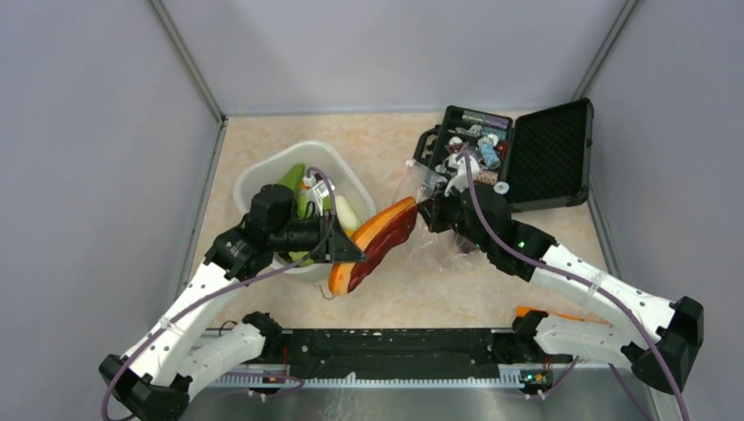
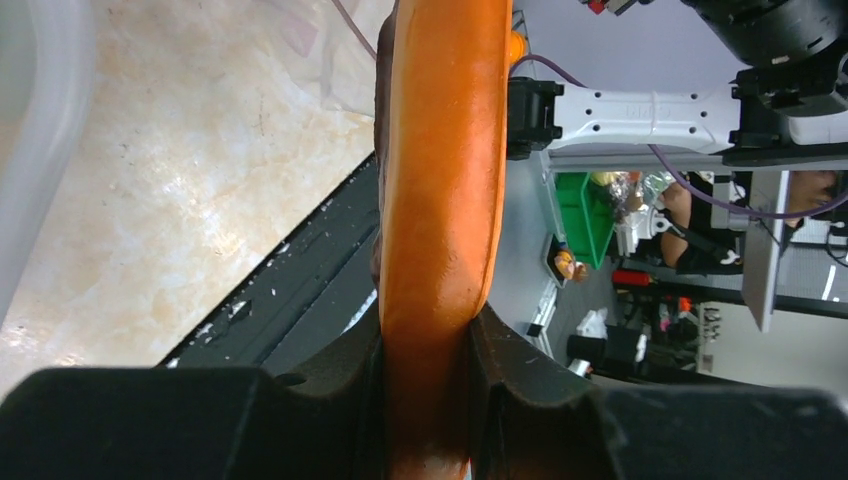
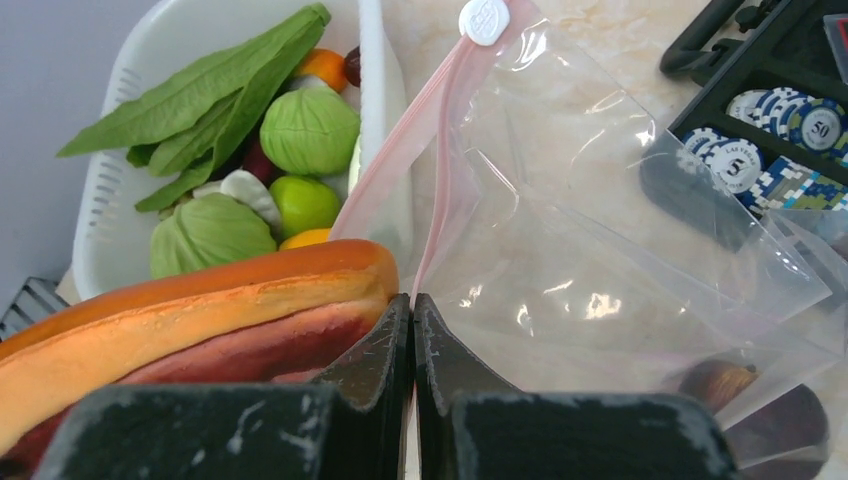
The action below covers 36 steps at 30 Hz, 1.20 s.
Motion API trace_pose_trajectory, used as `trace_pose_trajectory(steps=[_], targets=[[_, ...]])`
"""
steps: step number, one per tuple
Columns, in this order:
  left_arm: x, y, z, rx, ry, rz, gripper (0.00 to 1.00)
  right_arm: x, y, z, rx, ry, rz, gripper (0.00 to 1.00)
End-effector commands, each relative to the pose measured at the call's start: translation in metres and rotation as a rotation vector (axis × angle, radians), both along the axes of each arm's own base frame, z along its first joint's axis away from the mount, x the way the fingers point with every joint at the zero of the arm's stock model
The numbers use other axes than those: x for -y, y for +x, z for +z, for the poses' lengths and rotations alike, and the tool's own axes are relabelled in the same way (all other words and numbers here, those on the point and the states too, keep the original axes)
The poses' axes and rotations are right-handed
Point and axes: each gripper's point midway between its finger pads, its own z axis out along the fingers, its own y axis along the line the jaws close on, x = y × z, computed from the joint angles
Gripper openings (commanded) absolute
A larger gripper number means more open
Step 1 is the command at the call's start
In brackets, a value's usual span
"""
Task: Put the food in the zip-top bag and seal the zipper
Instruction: Place the fake food in the zipper food storage bag.
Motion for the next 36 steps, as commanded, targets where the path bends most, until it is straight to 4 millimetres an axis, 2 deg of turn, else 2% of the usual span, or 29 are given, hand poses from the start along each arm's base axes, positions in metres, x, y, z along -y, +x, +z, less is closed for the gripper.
trace_pose_trajectory(steps=[1, 5, 8, 15, 20, 27, 32, 36], targets=[[0.012, 0.013, 0.007, -0.026, -0.052, 0.019, 0.0, -0.014, -0.017, 0.035, 0.15, 0.03, 0.087, 0.0], [0.008, 0.018, 0.007, -0.017, -0.02, 0.048, 0.0, -0.015, -0.024, 0.032, 0.186, -0.009, 0.071, 0.0], [0.0, 0.02, 0.012, 0.008, 0.031, 0.072, 0.0, -0.007, -0.022, 0.032, 0.187, 0.005, 0.025, 0.0], [-0.011, 0.025, 0.012, 0.035, 0.069, 0.142, 0.0, -0.004, -0.027, 0.042, 0.202, 0.046, 0.033, 0.0], [-0.004, 0.022, 0.016, 0.033, 0.013, 0.116, 0.0, -0.011, -0.032, 0.042, 0.194, 0.063, 0.079, 0.0], [0.016, 0.029, 0.041, 0.036, -0.111, 0.053, 0.0, -0.023, -0.04, 0.041, 0.201, 0.056, 0.141, 0.0], [0.025, 0.027, 0.031, -0.024, -0.121, -0.013, 0.0, -0.026, -0.044, 0.042, 0.221, 0.021, 0.153, 0.0], [0.022, 0.037, 0.02, -0.04, -0.071, 0.044, 0.0, -0.028, -0.044, 0.042, 0.231, -0.011, 0.158, 0.0]])
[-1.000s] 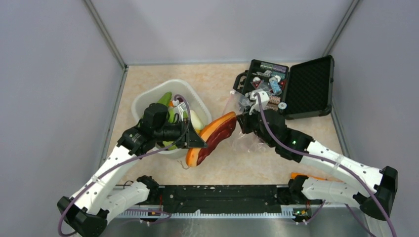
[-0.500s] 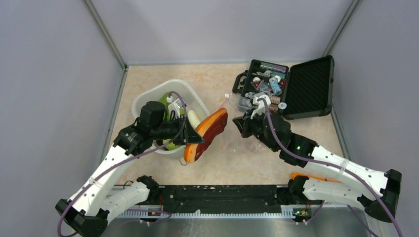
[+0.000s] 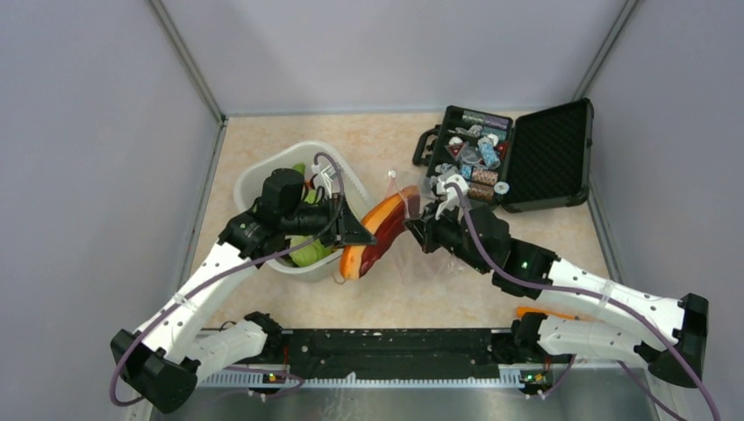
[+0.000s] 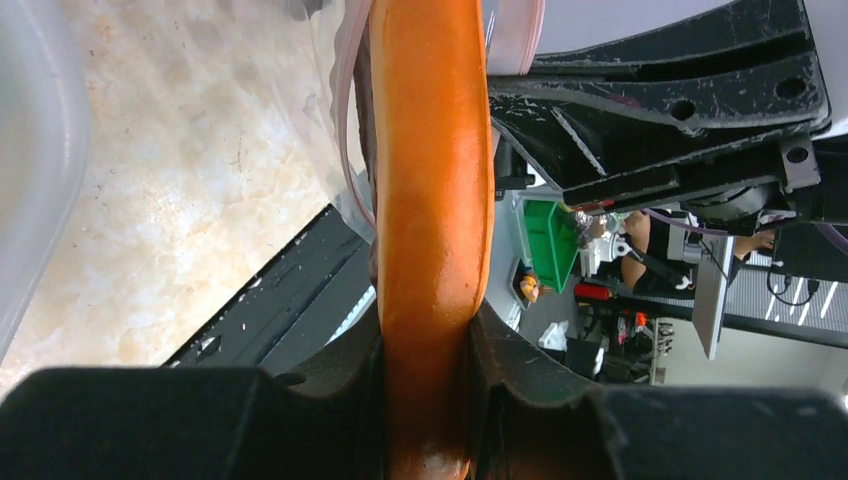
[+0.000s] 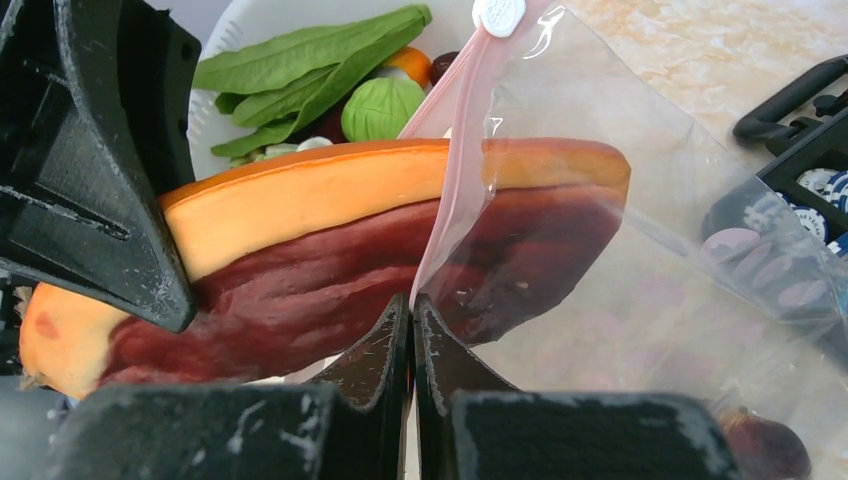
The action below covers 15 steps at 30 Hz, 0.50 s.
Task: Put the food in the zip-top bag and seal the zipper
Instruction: Place the fake food in the zipper food storage bag.
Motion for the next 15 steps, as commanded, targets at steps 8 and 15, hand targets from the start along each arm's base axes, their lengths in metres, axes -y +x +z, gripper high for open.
trace_pose_trajectory(steps=[8, 15], targets=[[0.011, 0.021, 0.007, -0.018, -0.054, 0.041, 0.02, -0.022, -0.013, 0.025, 0.104, -0.027, 0.083, 0.0], [0.011, 0.033, -0.007, -0.08, -0.016, 0.101, 0.01, -0.03, -0.016, 0.032, 0.127, -0.005, 0.097, 0.0]])
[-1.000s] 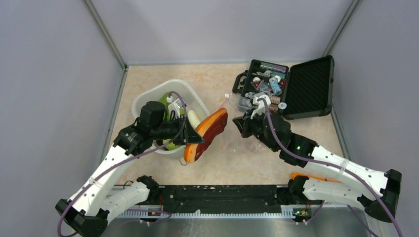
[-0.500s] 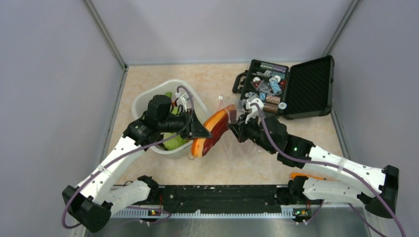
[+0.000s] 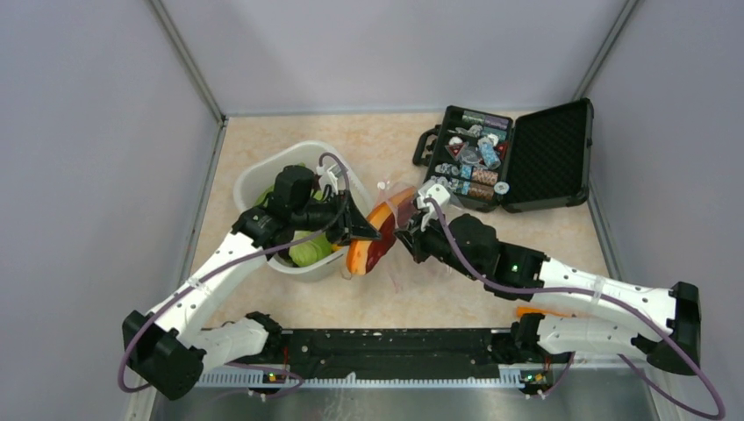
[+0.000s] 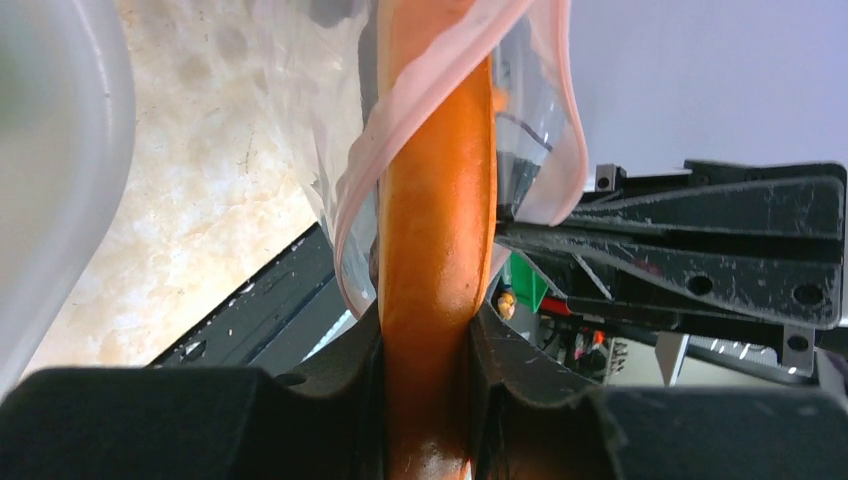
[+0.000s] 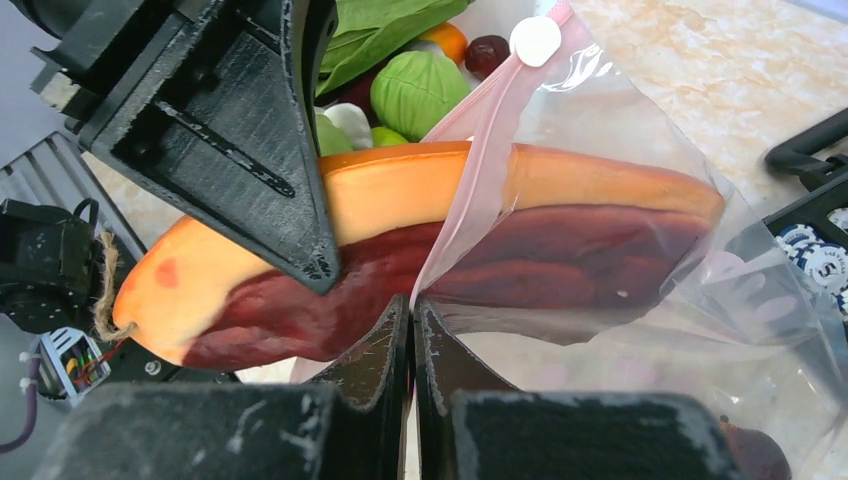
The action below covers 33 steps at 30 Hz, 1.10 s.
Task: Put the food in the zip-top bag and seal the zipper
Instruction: Place the fake food in the zipper food storage bag.
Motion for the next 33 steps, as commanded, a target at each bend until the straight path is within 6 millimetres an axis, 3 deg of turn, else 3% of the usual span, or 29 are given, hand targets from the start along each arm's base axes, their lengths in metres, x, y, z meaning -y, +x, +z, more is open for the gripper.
trace_pose_trajectory(steps=[1, 8, 11, 18, 22, 26, 30, 33], targets=[[0.003, 0.017, 0.014, 0.03, -0.034, 0.075, 0.02, -0.008, 0.003, 0.043, 0.07, 0.1, -0.001, 0.0], [0.004, 0.028, 0.017, -0.028, -0.047, 0.161, 0.06, -0.011, 0.007, 0.037, 0.062, 0.082, -0.046, 0.0], [0.012, 0.013, 0.024, -0.02, -0.076, 0.02, 0.06, -0.011, 0.007, 0.038, 0.068, 0.102, -0.044, 0.0], [0.011, -0.006, 0.006, -0.089, -0.022, -0.124, 0.03, -0.015, 0.0, 0.06, 0.09, 0.167, 0.001, 0.0], [0.011, 0.01, 0.004, -0.068, 0.006, -0.034, 0.02, -0.018, 0.002, 0.054, 0.09, 0.14, 0.001, 0.0], [0.019, 0.022, 0.026, -0.021, -0.053, -0.026, 0.12, -0.022, 0.003, 0.04, 0.076, 0.109, 0.009, 0.0], [0.02, 0.028, 0.023, -0.009, -0.021, -0.041, 0.35, -0.026, -0.006, 0.041, 0.077, 0.131, 0.063, 0.0], [0.02, 0.027, 0.021, -0.021, 0.009, -0.064, 0.53, -0.021, -0.001, 0.041, 0.075, 0.129, 0.022, 0.0]])
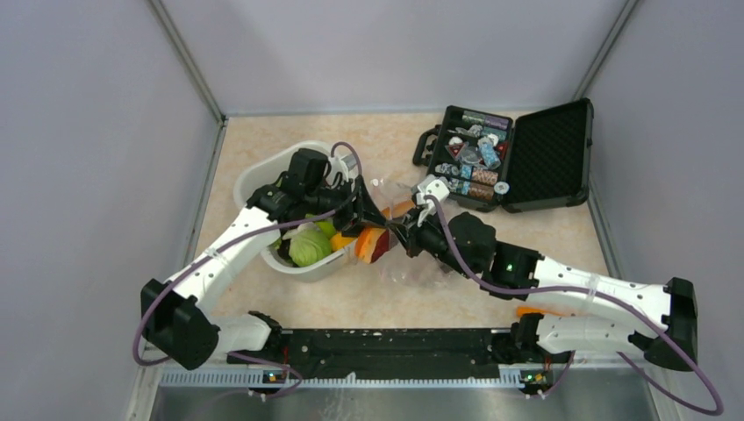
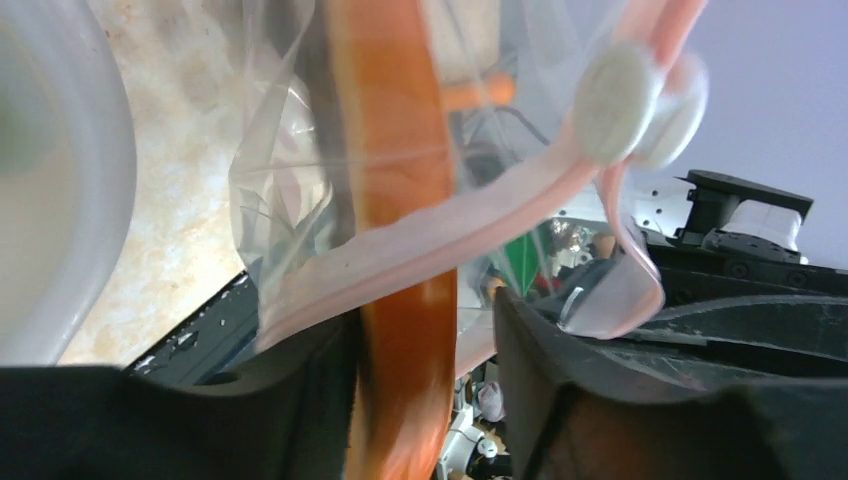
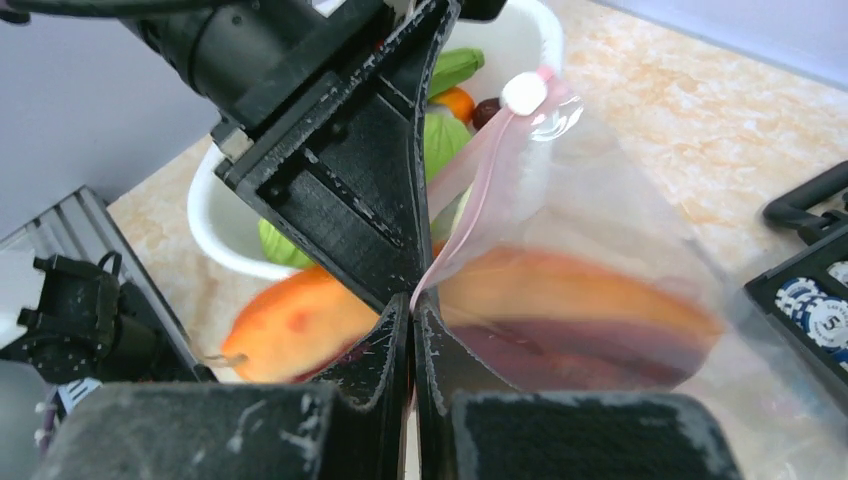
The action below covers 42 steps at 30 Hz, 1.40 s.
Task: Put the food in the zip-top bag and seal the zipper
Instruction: Place the fake food in the zipper food storage bag, then adjust the zipper food storage bag at the center of the board.
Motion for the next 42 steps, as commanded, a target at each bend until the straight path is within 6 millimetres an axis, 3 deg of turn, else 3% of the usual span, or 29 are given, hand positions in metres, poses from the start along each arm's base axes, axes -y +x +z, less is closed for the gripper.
trace_pose_trajectory(steps=[1, 3, 13, 16, 19, 22, 25, 33, 42], targets=[[0.004, 0.009, 0.023, 0.086, -0.02, -0.038, 0.6, -0.003, -0.002, 0.023, 0.019, 0.069, -0.002, 0.0], [0.001, 0.01, 0.023, 0.106, 0.015, -0.034, 0.7, 0.006, 0.006, 0.023, -0.006, 0.083, -0.079, 0.0], [-0.023, 0.007, 0.065, 0.358, 0.076, -0.009, 0.79, 0.034, 0.032, 0.011, -0.16, 0.137, -0.232, 0.0], [-0.051, 0.018, 0.043, 0.42, 0.24, 0.109, 0.8, 0.035, 0.033, 0.014, -0.183, 0.185, -0.217, 0.0], [-0.073, 0.021, 0.007, 0.396, 0.361, 0.188, 0.79, 0.036, 0.031, 0.019, -0.189, 0.22, -0.204, 0.0], [-0.063, 0.014, -0.013, 0.345, 0.313, 0.174, 0.75, 0.036, 0.03, 0.019, -0.195, 0.222, -0.202, 0.0], [-0.05, 0.019, -0.017, 0.377, 0.265, 0.188, 0.72, 0.037, 0.031, 0.016, -0.205, 0.228, -0.211, 0.0], [-0.016, 0.046, 0.012, 0.529, 0.173, 0.234, 0.72, 0.035, 0.029, 0.013, -0.219, 0.231, -0.203, 0.0], [-0.018, 0.058, -0.015, 0.536, 0.273, 0.219, 0.41, 0.036, 0.028, 0.02, -0.217, 0.244, -0.198, 0.0]])
